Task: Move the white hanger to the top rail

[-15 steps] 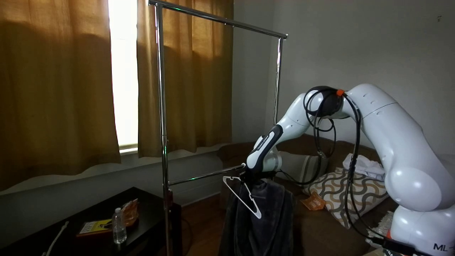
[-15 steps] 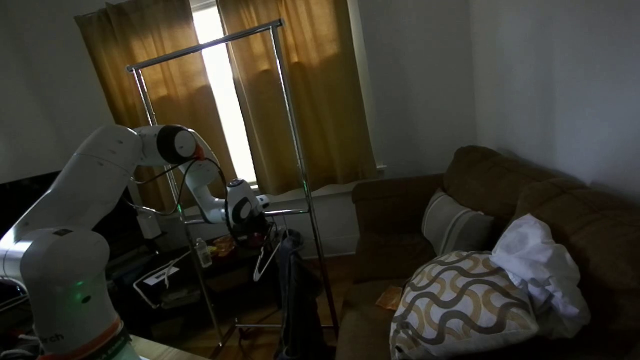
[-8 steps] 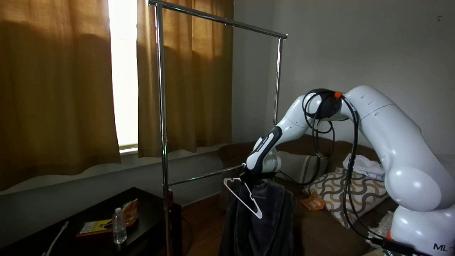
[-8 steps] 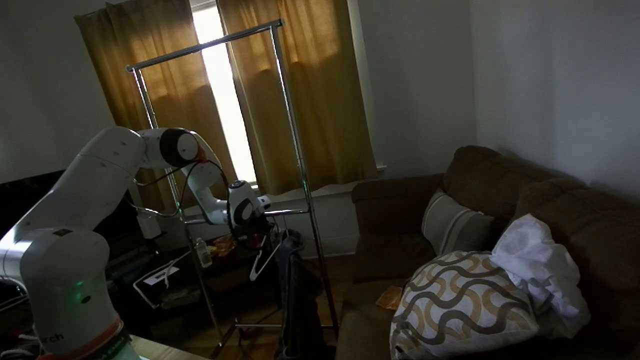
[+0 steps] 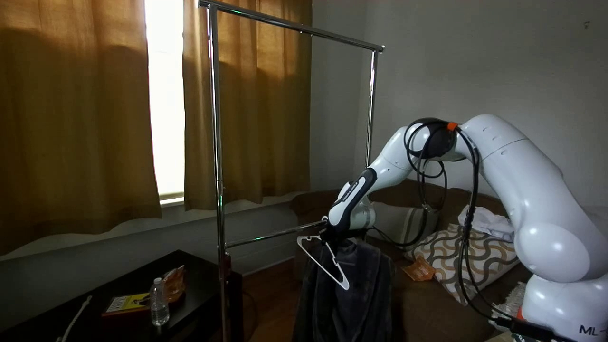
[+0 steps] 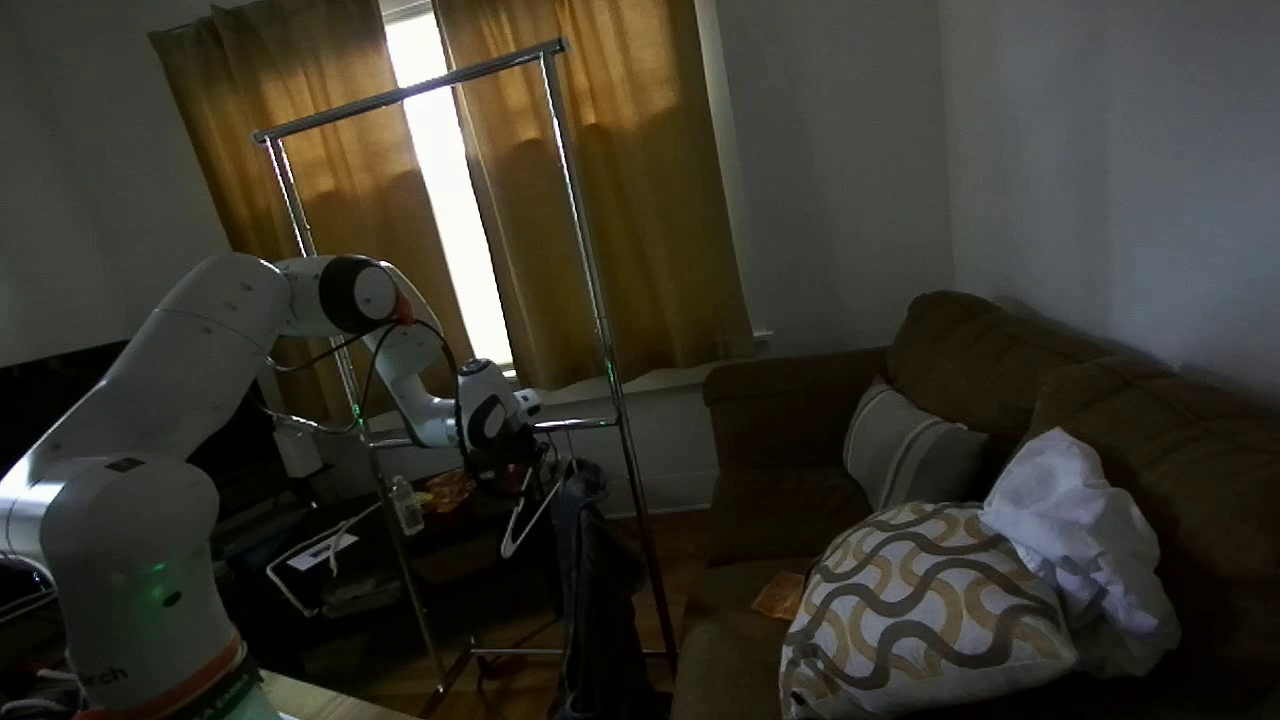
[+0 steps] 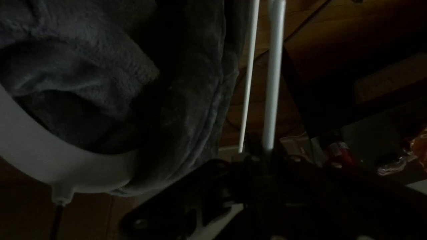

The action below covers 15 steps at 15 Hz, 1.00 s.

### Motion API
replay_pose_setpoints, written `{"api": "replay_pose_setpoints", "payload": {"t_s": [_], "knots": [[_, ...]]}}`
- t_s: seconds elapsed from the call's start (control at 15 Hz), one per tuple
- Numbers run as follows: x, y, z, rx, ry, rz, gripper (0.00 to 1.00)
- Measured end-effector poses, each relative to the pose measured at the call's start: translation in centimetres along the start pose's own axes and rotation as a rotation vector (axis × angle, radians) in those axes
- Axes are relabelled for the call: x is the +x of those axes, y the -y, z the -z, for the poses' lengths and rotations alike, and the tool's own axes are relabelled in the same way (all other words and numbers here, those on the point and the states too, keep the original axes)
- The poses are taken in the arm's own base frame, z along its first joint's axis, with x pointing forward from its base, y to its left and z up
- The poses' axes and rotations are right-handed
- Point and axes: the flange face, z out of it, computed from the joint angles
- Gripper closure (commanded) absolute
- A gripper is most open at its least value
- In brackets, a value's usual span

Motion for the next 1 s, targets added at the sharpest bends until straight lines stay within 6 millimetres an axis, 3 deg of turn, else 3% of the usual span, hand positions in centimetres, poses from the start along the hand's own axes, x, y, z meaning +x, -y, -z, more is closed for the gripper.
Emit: {"api": "replay_pose_setpoints", "payload": {"t_s": [0.4, 1.0], "knots": [[-0.7, 1.7, 2.5, -0.002, 0.014, 0.040, 0.98], [-4.3, 2.0, 8.9, -0.037, 0.089, 0.115, 0.98]]}}
